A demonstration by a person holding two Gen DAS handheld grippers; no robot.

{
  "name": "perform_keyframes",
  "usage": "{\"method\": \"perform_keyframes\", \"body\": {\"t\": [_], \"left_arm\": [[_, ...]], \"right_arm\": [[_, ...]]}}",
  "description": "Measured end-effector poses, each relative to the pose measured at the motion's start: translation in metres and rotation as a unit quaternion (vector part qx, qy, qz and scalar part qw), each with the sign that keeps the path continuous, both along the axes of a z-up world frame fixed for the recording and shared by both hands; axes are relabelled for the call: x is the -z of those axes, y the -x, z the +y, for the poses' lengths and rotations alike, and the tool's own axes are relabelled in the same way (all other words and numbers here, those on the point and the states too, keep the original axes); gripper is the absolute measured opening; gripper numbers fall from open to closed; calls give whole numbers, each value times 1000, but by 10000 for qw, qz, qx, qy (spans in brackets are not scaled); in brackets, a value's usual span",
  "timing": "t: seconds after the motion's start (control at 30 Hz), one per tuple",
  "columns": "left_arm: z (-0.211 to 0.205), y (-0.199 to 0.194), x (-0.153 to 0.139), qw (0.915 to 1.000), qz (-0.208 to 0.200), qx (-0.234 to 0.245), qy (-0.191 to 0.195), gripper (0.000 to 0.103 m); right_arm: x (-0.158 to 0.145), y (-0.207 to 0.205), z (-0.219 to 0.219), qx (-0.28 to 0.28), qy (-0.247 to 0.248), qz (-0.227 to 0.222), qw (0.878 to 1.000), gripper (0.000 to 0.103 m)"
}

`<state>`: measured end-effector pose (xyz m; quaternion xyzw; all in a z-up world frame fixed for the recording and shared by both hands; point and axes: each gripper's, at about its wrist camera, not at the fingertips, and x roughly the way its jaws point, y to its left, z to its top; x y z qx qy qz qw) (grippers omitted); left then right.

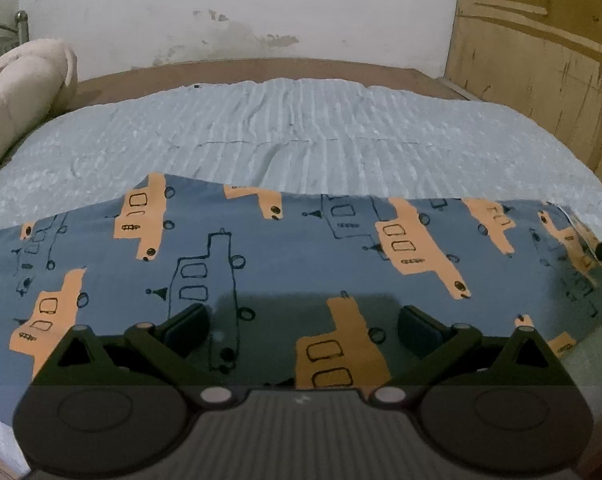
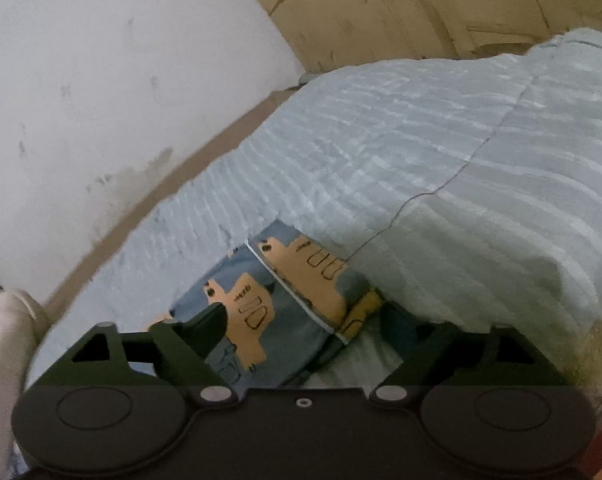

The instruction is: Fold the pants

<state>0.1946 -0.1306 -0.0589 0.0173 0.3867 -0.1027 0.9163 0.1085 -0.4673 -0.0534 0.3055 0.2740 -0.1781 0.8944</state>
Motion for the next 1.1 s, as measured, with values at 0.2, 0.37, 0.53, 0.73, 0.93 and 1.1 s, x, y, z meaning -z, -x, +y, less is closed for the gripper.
{"method": "perform_keyframes", "body": {"t": [0.2,0.37,0.53,0.73,0.93,1.1], "left_arm": [[7,2,-3,9999,48,-19,135,102],[14,5,-4,9997,68,-52,222,102],[19,6,-9,9990,101,-133,415,102],[30,2,-23,9937,22,-389,1053,102],[47,0,-39,9820,-64,-372,1852,102],[66,4,-48,9707,-137,-448,2359,102]], "right_arm": [[3,-3,0,176,-331,-235,9990,91],[6,9,-12,511,-699,-456,9952,56],[10,10,-19,714,-729,-353,9942,28],[-4,-4,2,336,368,-203,9986,16],[-31,-16,52,-611,1737,-373,9822,14],[-51,-21,109,-1625,2538,-687,9510,13]]}}
